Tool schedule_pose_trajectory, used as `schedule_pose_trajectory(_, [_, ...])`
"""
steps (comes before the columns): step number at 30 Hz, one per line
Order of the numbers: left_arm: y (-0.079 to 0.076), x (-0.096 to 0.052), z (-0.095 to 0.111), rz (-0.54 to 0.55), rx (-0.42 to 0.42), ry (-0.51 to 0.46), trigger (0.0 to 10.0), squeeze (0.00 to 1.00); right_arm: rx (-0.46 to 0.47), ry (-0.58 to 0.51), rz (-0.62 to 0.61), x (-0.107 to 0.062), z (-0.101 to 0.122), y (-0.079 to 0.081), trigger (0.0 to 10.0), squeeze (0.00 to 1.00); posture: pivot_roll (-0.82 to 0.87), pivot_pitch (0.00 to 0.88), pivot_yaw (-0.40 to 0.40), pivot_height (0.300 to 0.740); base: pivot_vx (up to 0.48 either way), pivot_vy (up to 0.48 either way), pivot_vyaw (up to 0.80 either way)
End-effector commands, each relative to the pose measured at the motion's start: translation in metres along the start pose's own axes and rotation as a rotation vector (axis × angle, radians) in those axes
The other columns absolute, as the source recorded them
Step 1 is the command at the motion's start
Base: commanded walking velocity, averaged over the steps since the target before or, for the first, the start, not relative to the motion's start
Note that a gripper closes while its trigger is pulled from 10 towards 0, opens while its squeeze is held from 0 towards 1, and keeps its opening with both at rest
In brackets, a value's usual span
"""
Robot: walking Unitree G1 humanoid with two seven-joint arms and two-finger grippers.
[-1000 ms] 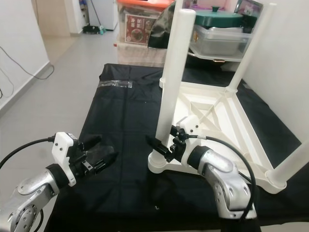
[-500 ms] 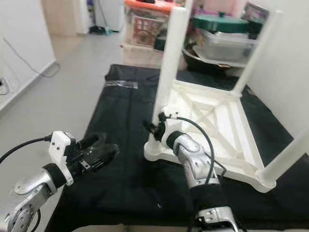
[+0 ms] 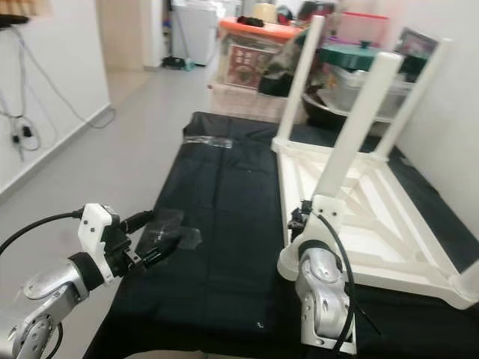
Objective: Building children table
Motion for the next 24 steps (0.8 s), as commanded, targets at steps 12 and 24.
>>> schedule_pose_trajectory(12, [-0.001, -0.003, -0.003, 0.009, 0.004, 0.009, 10.0, 0.0, -0.061, 0.04, 0.694, -0.009, 0.029, 0.06, 10.0, 0.0, 0.06, 0.0, -0.104, 0.74, 0.0, 0.0, 0.0])
schedule_pose_trajectory(24, [0.002, 0.001, 0.0, 0.009, 0.014, -0.001, 10.0, 0.0, -0.17, 0.153, 1.132, -0.026, 0.001, 0.098, 10.0, 0.0, 0.08, 0.0, -0.111, 0.74, 0.0, 0.0, 0.0])
Point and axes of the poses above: a point about 5 cm out from each wrist's last joint towards the gripper, its own x axis pointing out of the wrist towards the gripper, its own z axis along the axis of the wrist's last joint, y = z × x, the point moved 6 cm from there along x, pointing out of the wrist towards the gripper, and after that the axes turned 12 degrees about x, right-handed, at the moved point
